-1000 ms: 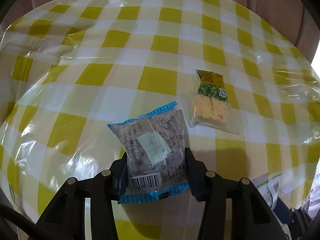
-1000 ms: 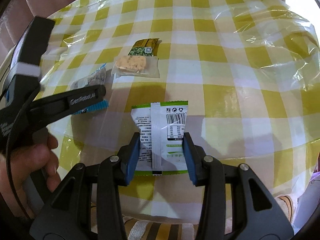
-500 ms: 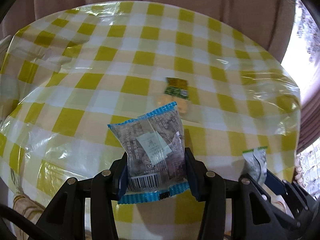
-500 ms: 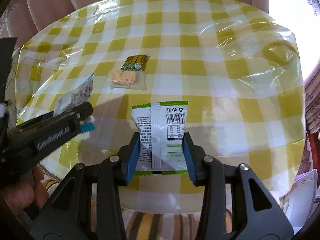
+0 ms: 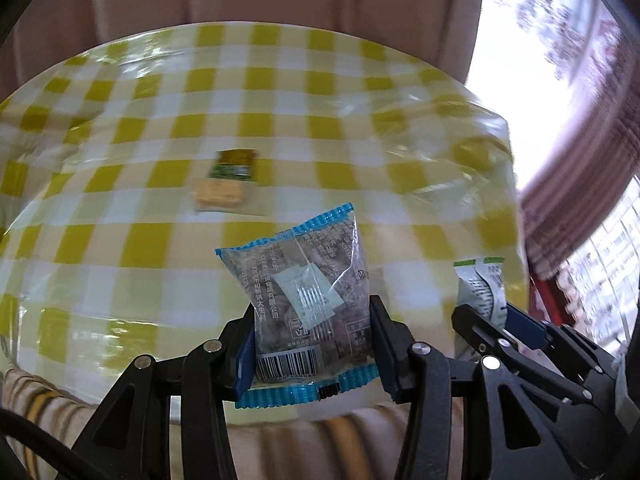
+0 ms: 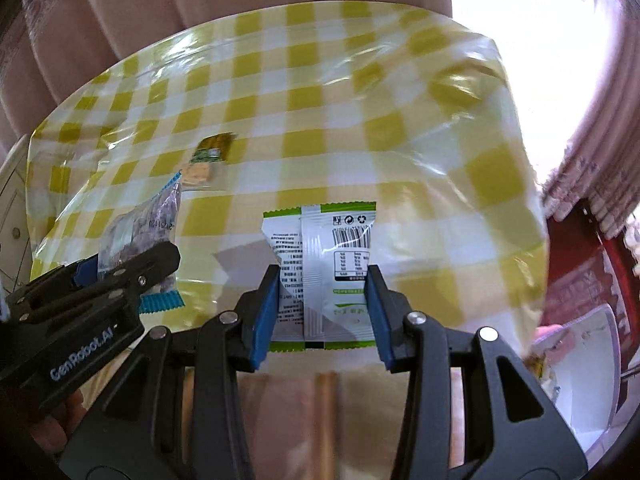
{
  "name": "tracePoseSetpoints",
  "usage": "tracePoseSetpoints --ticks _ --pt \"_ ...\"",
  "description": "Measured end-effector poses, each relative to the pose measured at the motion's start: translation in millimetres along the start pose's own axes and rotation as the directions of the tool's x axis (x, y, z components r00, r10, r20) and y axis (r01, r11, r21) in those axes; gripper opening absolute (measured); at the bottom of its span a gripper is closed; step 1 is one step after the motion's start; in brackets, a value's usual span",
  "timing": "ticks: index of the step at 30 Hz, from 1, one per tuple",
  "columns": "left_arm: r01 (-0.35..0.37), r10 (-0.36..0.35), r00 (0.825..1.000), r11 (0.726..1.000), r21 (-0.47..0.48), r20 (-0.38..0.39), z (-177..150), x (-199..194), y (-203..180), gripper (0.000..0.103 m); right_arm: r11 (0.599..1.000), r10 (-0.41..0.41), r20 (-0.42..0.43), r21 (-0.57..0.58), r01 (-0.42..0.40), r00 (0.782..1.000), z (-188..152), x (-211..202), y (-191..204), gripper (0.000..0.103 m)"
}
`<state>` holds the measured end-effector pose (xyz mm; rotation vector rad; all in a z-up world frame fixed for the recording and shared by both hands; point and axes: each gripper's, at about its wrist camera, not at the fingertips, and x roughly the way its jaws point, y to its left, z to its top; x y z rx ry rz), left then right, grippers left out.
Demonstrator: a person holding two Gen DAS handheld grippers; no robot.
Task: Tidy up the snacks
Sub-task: 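Carry the seed packet and white-green packet into the white box and release both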
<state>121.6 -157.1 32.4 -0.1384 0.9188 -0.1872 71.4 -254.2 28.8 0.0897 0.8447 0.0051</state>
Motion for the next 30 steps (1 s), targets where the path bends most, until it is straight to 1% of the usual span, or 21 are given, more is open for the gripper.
tracePoseSetpoints --ticks 6,10,14,17,21,23,24,25,28,30 --pt "0.082 -0.08 0.996 0.991 0.101 -0.029 -13.4 1.9 -60.8 0.049 0.996 -0.058 0.004 0.074 0.058 0.998 -16.0 -18.9 -57.4 0.045" --pt "0.139 -0.129 0.989 0.975 0.175 -0.066 -26.1 6.6 -103.1 0.049 0.986 -0.108 0.003 0.128 0.107 0.994 -27.0 -31.6 -98.4 0.045" --pt "0.2 -0.18 0.978 0.948 0.246 -0.102 -37.4 8.8 -144.5 0.05 0.966 -0.172 -0.016 0.192 0.171 0.985 -42.9 -42.4 -146.0 0.045" --pt "0.246 -0.213 0.967 0.924 0.291 -0.142 -48.0 12.5 -171.5 0.05 0.945 -0.216 -0.04 0.242 0.219 0.976 -56.6 -45.7 -181.0 0.046" --pt "0.299 -0.243 0.95 0.89 0.344 -0.199 -64.3 19.1 -204.3 0.05 0.916 -0.269 -0.082 0.285 0.281 0.96 -74.6 -46.3 -217.5 0.046" --pt "0.323 -0.253 0.94 0.874 0.364 -0.227 -71.8 22.6 -218.5 0.05 0.901 -0.289 -0.103 0.307 0.307 0.952 -83.7 -45.9 -235.6 0.046" --pt "0.34 -0.262 0.933 0.866 0.367 -0.247 -75.4 24.9 -225.0 0.05 0.895 -0.298 -0.11 0.314 0.317 0.948 -86.1 -45.9 -242.5 0.046" --pt "0.352 -0.265 0.927 0.859 0.372 -0.265 -78.9 27.0 -231.0 0.05 0.888 -0.306 -0.119 0.322 0.329 0.944 -90.0 -46.1 -251.0 0.046" --pt "0.368 -0.263 0.917 0.845 0.388 -0.299 -87.3 31.0 -244.3 0.05 0.866 -0.328 -0.151 0.347 0.361 0.932 -102.5 -46.0 -273.6 0.046" --pt "0.379 -0.259 0.91 0.835 0.399 -0.324 -91.6 34.8 -252.2 0.05 0.855 -0.334 -0.164 0.362 0.372 0.928 -108.7 -46.3 -285.3 0.046"
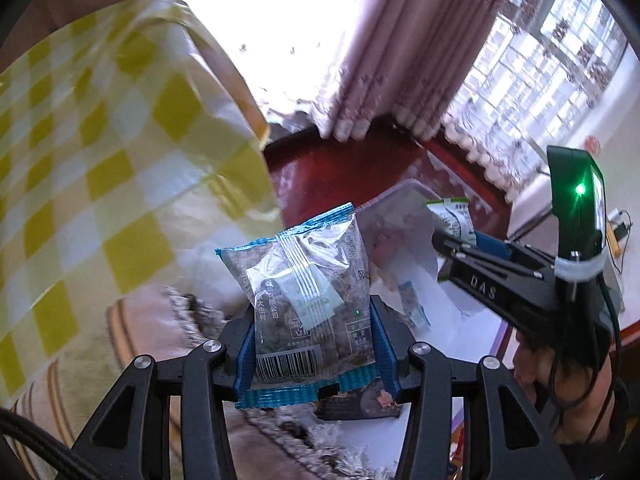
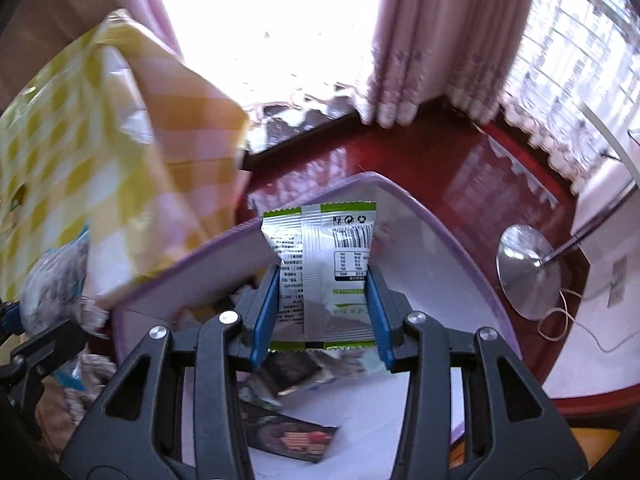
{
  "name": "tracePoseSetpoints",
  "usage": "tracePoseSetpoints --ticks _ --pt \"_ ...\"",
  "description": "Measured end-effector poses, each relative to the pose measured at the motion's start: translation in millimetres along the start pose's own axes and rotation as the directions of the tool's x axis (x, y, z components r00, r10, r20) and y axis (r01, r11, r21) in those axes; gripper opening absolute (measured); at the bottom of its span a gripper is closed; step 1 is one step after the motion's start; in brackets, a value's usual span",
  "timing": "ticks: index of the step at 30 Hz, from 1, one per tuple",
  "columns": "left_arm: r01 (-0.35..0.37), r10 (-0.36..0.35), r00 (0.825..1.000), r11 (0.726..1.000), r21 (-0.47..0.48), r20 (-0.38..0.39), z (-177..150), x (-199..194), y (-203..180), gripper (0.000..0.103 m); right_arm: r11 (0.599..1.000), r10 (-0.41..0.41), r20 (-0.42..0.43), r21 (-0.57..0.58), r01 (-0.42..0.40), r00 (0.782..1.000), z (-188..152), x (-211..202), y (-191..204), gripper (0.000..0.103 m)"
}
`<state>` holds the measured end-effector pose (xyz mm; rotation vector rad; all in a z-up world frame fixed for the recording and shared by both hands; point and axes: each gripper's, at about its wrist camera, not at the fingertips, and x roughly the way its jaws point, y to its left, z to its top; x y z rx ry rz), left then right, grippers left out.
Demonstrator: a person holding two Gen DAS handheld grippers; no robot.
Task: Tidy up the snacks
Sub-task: 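Carry the seed packet and white-green packet into the white box and release both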
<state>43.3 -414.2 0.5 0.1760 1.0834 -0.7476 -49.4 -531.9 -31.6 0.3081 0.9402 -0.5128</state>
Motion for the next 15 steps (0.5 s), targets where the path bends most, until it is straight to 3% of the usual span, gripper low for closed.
tracePoseSetpoints --ticks 9,15 --pt "0.027 -0.027 0.997 1.0 0.007 -0.074 -1.7 16.2 -5.7 0.055 0.998 -0.037 -0.03 0.056 0.039 0.999 -0.9 12.8 -27.4 0.047" --pt "0.038 -0.038 0.996 0.999 -0.007 -0.081 -2.0 15.6 -0.3 0.059 0.997 -0.05 -0.035 0.062 0.052 0.998 1.2 13.8 -28.2 0.057"
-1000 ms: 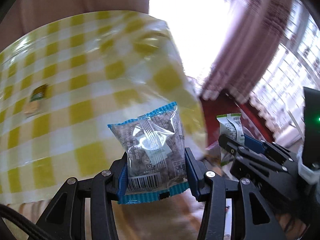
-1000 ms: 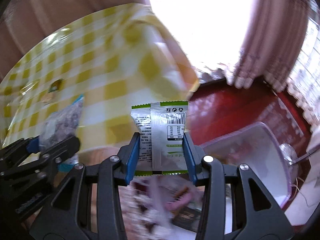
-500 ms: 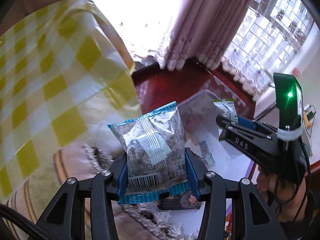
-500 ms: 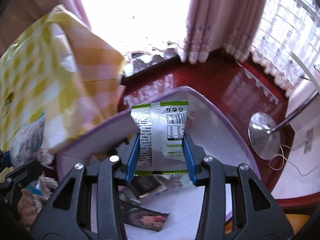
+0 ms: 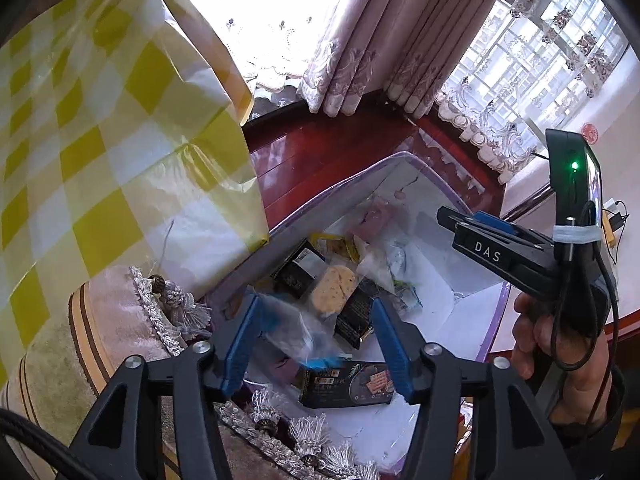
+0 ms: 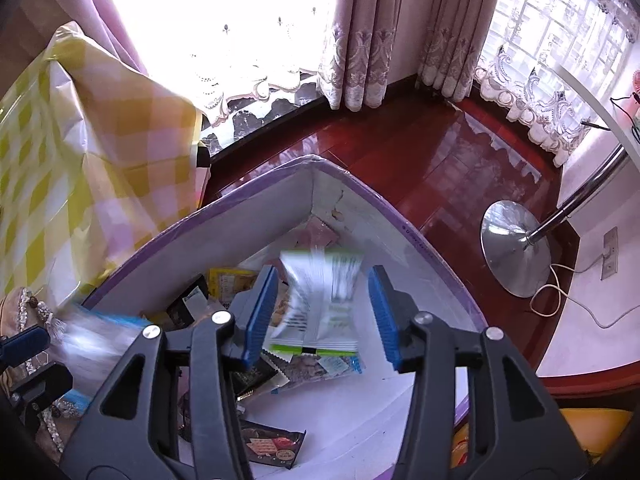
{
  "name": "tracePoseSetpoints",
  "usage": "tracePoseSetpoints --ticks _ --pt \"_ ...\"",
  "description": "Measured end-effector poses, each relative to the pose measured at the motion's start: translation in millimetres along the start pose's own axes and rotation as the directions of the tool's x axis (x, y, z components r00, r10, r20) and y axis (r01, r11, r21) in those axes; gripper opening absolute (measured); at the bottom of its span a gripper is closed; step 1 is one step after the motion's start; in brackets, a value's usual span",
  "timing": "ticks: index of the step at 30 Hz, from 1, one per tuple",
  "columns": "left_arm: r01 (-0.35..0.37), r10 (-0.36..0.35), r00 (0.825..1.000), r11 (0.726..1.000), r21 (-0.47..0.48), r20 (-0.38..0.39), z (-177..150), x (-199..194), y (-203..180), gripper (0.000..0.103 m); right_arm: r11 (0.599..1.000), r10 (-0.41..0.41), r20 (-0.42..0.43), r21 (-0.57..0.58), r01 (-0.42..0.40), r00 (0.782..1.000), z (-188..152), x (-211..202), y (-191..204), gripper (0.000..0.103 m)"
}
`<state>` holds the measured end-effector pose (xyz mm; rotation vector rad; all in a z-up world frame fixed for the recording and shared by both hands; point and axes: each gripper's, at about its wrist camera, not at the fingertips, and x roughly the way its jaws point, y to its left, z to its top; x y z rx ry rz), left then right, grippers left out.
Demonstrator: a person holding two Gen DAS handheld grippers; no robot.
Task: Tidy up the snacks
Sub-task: 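Carry the seed packet and white-green packet into the white box and release both, then move both grippers back to the last two snacks on the table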
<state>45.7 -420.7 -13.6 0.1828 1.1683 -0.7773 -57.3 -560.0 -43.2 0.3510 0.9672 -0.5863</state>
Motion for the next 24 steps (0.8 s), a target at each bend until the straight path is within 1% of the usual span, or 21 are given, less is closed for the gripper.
tracePoseSetpoints --ticks 1,9,12,17,24 --pt "0.001 -0.001 1.0 1.0 0.0 0.0 -0.5 -0.6 0.4 0.059 1.0 0.0 0.003 0.0 0.0 1.0 0.2 -0.2 0.4 0.06" --pt "0.006 -0.006 1.0 1.0 -0.022 0.009 -1.5 -4.6 5.4 0.059 1.0 0.004 0.008 -0.012 -0.004 1.0 1.0 -4.3 7.7 0.061" --pt "0.004 -0.003 1.0 1.0 -0.028 0.017 -0.8 -8.8 10.7 0.059 1.0 0.013 0.013 -0.022 -0.013 1.0 1.3 -7.7 13.2 0.064" --pt "-0.02 0.023 0.999 0.998 -0.059 0.047 0.7 -19.2 27.3 0.059 0.998 0.031 0.025 -0.047 -0.03 0.999 1.3 -16.1 29.9 0.068" --pt "-0.059 0.07 0.993 0.993 -0.104 0.099 1.3 -42.4 62.4 0.059 0.993 0.069 0.033 -0.099 -0.065 0.997 3.4 -23.0 58.9 0.07"
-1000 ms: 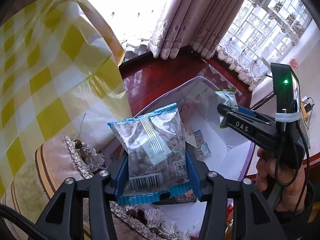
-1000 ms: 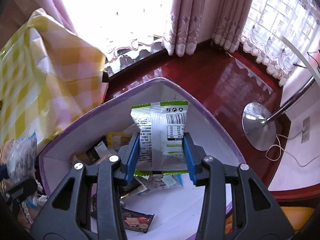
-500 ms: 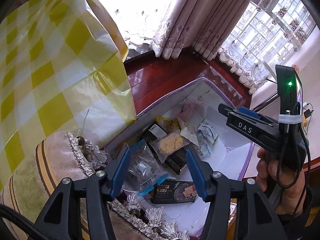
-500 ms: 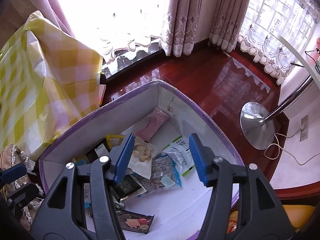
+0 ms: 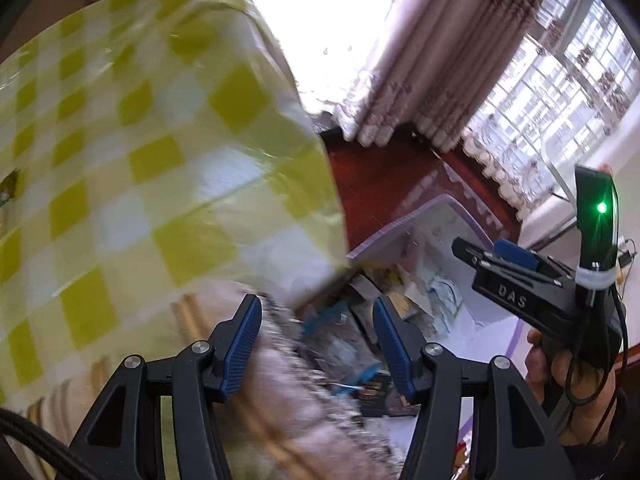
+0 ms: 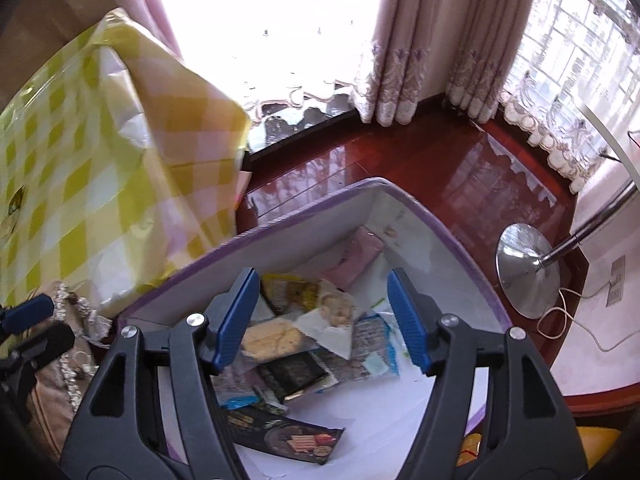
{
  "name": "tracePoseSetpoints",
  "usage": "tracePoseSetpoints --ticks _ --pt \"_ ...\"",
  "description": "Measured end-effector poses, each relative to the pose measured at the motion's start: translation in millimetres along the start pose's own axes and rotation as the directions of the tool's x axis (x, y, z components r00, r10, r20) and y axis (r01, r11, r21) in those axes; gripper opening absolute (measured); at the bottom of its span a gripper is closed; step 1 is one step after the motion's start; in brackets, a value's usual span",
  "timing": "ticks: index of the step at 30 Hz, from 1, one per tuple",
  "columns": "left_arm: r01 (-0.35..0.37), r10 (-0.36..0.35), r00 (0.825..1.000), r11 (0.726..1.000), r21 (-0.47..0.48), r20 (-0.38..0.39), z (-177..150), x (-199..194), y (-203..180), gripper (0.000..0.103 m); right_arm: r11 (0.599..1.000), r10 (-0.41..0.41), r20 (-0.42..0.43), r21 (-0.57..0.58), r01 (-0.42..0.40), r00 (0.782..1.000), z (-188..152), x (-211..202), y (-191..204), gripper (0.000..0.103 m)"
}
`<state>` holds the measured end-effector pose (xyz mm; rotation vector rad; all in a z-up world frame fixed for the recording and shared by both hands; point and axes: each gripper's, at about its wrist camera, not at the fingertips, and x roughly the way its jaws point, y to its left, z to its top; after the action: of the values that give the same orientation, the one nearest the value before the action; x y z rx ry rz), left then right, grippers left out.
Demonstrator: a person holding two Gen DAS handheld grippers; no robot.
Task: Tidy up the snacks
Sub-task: 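Move both grippers back to the last two snacks on the table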
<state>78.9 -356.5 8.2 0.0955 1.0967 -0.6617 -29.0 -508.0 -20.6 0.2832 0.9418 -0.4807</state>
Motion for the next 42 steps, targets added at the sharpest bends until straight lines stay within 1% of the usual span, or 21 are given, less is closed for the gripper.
tracePoseSetpoints --ticks 6,8,10,12,14,16,17,18,19,23,24,25,28,29,32,34,39,42 --pt "-0.034 0.038 0.999 0.996 -0.088 0.039 4.3 -17.6 52.1 0.059 0.998 0.026 0.005 -0.05 -0.026 1.0 2.7 -3.9 28.9 0.071" --pt "-0.035 0.042 0.998 0.991 -0.128 0.048 5.6 -22.1 71.5 0.059 0.997 0.032 0.005 -0.066 -0.032 0.999 3.0 -5.0 38.7 0.071" --pt "-0.049 0.061 0.996 0.983 -0.176 0.06 5.9 -27.5 94.7 0.06 0.996 0.038 0.005 -0.081 -0.037 0.999 3.7 -5.7 47.7 0.071" --pt "-0.06 0.076 0.995 0.972 -0.227 0.065 5.0 -32.4 120.2 0.064 0.995 0.043 0.004 -0.092 -0.042 0.999 3.9 -6.6 55.4 0.071" --pt "-0.086 0.106 0.993 0.958 -0.275 0.06 4.3 -35.8 147.5 0.064 0.993 0.046 0.004 -0.105 -0.045 0.999 4.4 -7.5 62.2 0.071" --pt "-0.102 0.131 0.99 0.935 -0.34 0.062 2.6 -40.5 176.3 0.065 0.992 0.049 0.005 -0.115 -0.048 0.999 5.9 -8.5 66.6 0.071" --pt "-0.106 0.141 0.988 0.918 -0.382 0.065 1.5 -43.4 192.2 0.065 0.992 0.051 0.005 -0.119 -0.05 0.999 6.3 -8.6 69.2 0.071" --pt "-0.112 0.158 0.985 0.89 -0.441 0.068 -0.4 -47.1 213.2 0.066 0.991 0.052 0.004 -0.123 -0.051 0.999 6.6 -8.5 72.4 0.072" --pt "-0.118 0.171 0.983 0.869 -0.48 0.069 -1.5 -49.1 225.8 0.066 0.991 0.054 0.004 -0.127 -0.053 0.999 6.7 -9.0 75.7 0.072" --pt "-0.106 0.206 0.976 0.732 -0.673 0.07 -12.3 -55.8 292.3 0.067 0.987 0.065 0.0 -0.146 -0.065 0.998 9.0 -6.5 87.8 0.072" --pt "-0.095 0.207 0.975 0.7 -0.708 0.074 -14.6 -56.1 306.8 0.067 0.986 0.069 -0.002 -0.152 -0.069 0.998 9.5 -6.0 91.5 0.072" --pt "-0.08 0.203 0.976 0.674 -0.734 0.08 -15.2 -56.1 319.9 0.067 0.985 0.073 -0.003 -0.158 -0.073 0.997 9.9 -5.4 95.0 0.072" --pt "-0.061 0.191 0.978 0.643 -0.764 0.084 -10.7 -51.2 338.8 0.067 0.981 0.081 -0.007 -0.173 -0.082 0.997 11.5 -2.3 103.8 0.072" --pt "-0.056 0.186 0.979 0.637 -0.769 0.083 -7.5 -50.0 344.9 0.067 0.98 0.084 -0.009 -0.178 -0.084 0.996 12.0 -1.3 107.1 0.072" --pt "-0.04 0.169 0.982 0.641 -0.767 0.09 3.9 -41.0 357.7 0.067 0.978 0.09 -0.013 -0.188 -0.091 0.996 14.0 0.7 115.2 0.072" --pt "-0.048 0.182 0.979 0.643 -0.764 0.091 12.3 -38.6 363.5 0.067 0.977 0.092 -0.014 -0.192 -0.093 0.996 15.5 1.6 119.3 0.072" --pt "-0.036 0.186 0.977 0.623 -0.781 0.103 27.5 -37.9 385.0 0.068 0.975 0.098 -0.01 -0.197 -0.098 0.995 19.3 1.3 125.7 0.072" --pt "-0.066 0.214 0.973 0.629 -0.774 0.091 38.1 -34.7 388.6 0.068 0.974 0.104 -0.006 -0.201 -0.103 0.995 23.2 0.1 130.2 0.073"
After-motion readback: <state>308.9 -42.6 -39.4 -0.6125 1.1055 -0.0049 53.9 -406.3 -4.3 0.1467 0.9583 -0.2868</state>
